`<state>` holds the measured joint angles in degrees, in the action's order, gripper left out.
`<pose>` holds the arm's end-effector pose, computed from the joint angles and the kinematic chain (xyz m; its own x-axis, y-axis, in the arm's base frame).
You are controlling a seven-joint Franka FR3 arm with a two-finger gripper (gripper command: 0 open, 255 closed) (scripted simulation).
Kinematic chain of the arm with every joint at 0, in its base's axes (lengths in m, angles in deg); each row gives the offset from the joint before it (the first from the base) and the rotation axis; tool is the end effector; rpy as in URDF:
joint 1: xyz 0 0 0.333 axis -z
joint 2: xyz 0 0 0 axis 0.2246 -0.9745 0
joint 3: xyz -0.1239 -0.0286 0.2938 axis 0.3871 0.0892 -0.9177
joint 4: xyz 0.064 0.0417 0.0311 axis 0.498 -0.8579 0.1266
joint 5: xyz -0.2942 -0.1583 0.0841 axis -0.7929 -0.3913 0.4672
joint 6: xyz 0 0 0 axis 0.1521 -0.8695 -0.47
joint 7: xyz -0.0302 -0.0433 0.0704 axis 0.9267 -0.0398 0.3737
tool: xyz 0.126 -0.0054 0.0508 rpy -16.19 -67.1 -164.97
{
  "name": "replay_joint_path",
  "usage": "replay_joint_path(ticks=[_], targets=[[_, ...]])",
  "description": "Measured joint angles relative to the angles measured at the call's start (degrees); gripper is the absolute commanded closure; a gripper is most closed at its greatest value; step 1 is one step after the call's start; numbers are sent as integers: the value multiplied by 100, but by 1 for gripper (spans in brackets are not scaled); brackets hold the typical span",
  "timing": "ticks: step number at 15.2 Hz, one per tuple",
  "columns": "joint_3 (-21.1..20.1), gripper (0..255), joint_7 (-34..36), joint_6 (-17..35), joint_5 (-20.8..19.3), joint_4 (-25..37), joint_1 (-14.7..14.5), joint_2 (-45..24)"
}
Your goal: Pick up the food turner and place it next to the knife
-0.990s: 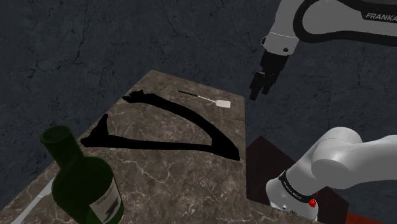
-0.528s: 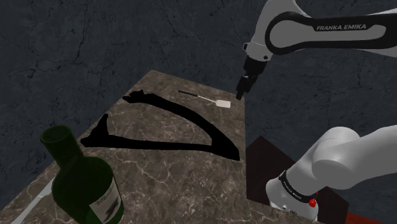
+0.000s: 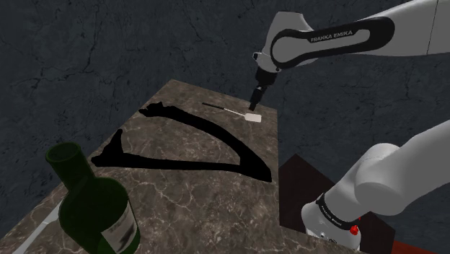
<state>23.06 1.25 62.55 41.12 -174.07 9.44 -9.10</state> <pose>0.4180 -0.0066 0.4296 0.9316 0.3634 0.0012 0.3632 -0.9311 -0.0331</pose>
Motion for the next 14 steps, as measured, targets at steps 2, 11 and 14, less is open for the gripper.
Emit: replay_joint_path(ticks=[2, 11, 14], targets=[[33, 0, -314, 306, 36, 195, -47, -415], [60, 0, -1393, 1141, 263, 1109, -119, -1892], [46, 0, -1412, 1358, 290, 1043, -128, -2038]])
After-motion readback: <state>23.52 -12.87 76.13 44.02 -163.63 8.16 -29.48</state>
